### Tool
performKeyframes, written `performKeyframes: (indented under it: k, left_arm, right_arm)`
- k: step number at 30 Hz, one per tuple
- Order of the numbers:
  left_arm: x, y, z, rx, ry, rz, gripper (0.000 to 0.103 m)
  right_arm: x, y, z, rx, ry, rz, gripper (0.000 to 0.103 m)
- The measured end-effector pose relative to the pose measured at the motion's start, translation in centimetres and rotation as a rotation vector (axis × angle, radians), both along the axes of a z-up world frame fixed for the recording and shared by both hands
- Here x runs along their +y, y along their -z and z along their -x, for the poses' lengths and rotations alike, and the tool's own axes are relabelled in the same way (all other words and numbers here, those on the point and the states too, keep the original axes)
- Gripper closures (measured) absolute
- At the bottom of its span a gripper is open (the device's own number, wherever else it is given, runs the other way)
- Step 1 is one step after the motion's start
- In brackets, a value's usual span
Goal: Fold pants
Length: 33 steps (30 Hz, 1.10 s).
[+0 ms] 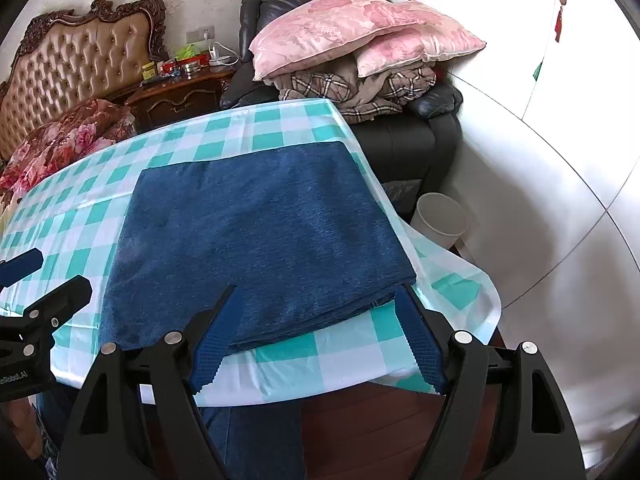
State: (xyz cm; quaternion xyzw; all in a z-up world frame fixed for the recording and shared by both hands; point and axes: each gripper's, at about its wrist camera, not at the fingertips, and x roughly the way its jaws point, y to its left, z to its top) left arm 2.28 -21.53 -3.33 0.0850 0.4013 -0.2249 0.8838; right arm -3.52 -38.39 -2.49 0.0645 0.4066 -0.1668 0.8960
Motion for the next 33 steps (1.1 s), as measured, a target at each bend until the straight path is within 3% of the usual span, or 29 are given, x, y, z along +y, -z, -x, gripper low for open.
performKeyframes:
  k: [33]
  left_arm:
    - [-0.28, 0.15, -0.15, -0.001, 0.006, -0.002, 0.002]
  right_arm:
    - [-0.31, 0.86, -0.13, 0.003, 0.003, -0.001, 0.029]
